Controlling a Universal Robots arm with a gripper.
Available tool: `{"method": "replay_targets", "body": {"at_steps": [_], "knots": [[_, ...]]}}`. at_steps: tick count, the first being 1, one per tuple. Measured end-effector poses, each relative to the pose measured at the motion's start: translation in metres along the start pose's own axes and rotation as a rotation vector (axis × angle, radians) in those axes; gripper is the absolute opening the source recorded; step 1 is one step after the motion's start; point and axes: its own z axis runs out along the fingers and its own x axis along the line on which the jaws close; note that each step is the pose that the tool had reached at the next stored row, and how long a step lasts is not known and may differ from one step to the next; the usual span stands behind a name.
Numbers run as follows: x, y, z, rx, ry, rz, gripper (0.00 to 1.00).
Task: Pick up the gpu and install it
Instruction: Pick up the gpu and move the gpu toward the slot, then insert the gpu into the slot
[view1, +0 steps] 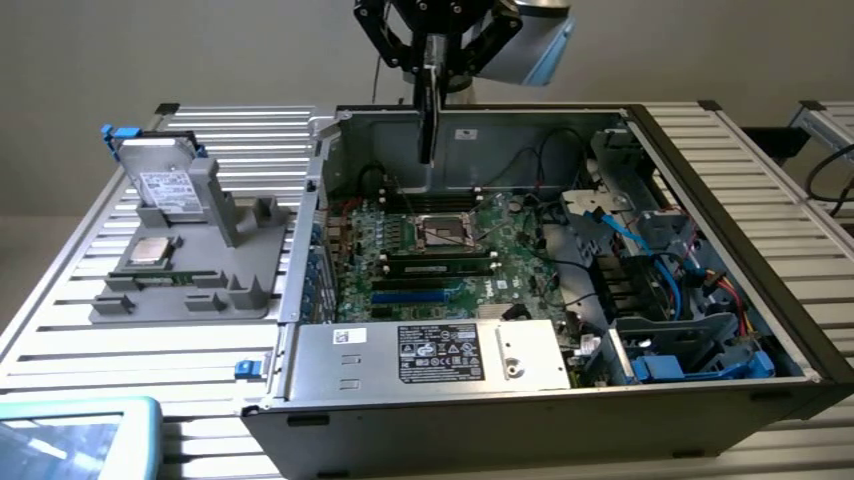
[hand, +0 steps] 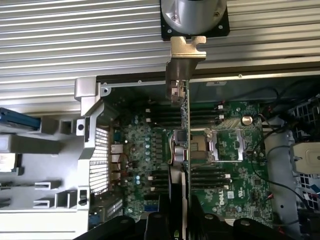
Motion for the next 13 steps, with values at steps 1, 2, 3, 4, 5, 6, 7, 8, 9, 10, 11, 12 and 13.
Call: {"method": "replay_targets", "body": {"at_steps": [1, 2, 3, 4, 5, 6, 7, 8, 9, 10, 11, 12, 13], "knots": [[-0.0006, 0.0, -0.0001, 0.0, 0.0016, 0.0, 0.27], [-0.0005, 0.0, 0.0, 0.0, 0.0016, 0.0, 0.27], [-0.0005, 0.0, 0.0, 0.0, 0.0016, 0.0, 0.27], [-0.0005, 0.0, -0.0001, 0.0001, 0.0017, 0.0, 0.27], [-0.0005, 0.0, 0.0, 0.0, 0.0016, 0.0, 0.27], [-0.0005, 0.0, 0.0, 0.0, 0.0016, 0.0, 0.27], [-0.0005, 0.0, 0.0, 0.0, 0.0016, 0.0, 0.27], [-0.0005, 0.0, 0.0, 0.0, 0.0017, 0.0, 0.27], [-0.0005, 0.0, 0.0, 0.0, 0.0017, 0.0, 0.27], [-0.0005, 0.0, -0.0001, 0.0, 0.0017, 0.0, 0.27], [-0.0005, 0.0, 0.0, 0.0, 0.0016, 0.0, 0.27], [-0.0005, 0.0, 0.0, 0.0, 0.0016, 0.0, 0.27], [-0.0005, 0.0, 0.0, 0.0, 0.0016, 0.0, 0.27]]}}
